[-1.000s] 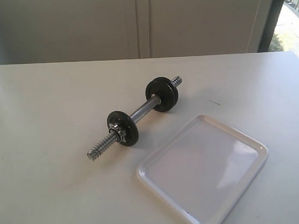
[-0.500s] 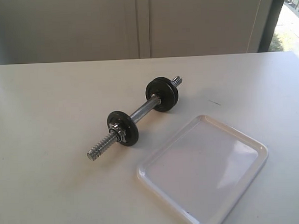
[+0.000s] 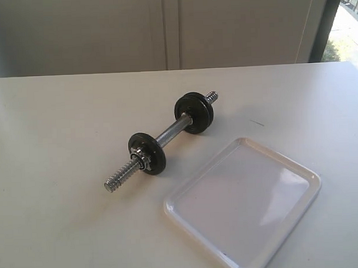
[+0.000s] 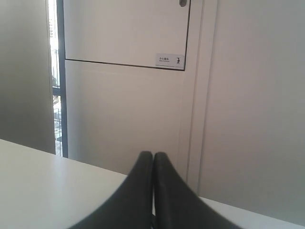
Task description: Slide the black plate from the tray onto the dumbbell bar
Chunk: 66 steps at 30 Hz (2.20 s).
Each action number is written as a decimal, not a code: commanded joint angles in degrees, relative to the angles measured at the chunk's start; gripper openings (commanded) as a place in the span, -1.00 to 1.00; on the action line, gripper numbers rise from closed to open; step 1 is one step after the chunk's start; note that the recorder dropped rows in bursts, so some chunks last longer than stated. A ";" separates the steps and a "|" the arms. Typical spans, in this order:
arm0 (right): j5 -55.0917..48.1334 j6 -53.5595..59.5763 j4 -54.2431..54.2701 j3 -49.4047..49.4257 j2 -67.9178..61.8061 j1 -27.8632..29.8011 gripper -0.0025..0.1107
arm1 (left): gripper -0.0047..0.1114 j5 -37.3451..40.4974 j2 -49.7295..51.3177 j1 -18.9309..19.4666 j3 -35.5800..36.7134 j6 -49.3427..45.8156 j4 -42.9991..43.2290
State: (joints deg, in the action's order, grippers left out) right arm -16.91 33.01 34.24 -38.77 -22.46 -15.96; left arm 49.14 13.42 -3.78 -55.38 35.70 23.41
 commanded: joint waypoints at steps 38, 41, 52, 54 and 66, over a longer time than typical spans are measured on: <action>0.27 0.15 -0.27 0.15 0.54 -0.01 -0.96 | -0.92 -0.05 -13.42 0.46 10.42 0.33 -18.18; 0.27 0.15 -0.27 0.15 0.54 -0.01 -0.96 | -0.92 -3.76 -13.42 0.35 14.16 0.33 -18.45; 0.27 0.15 -0.27 0.15 0.54 -0.01 -0.96 | -0.92 -25.73 -13.42 0.23 26.87 -1.18 -18.69; 0.27 0.15 -0.27 0.15 0.54 -0.01 -0.96 | -0.92 -31.57 -13.42 0.23 29.68 -1.18 -18.69; 0.27 0.15 -0.27 0.15 0.54 -0.01 -0.96 | -0.92 -57.17 -13.42 0.23 41.95 -1.18 -18.69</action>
State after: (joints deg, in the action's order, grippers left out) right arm -17.01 33.01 34.24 -38.77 -22.11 -15.96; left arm -0.85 0.42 -3.38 -15.89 34.77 5.37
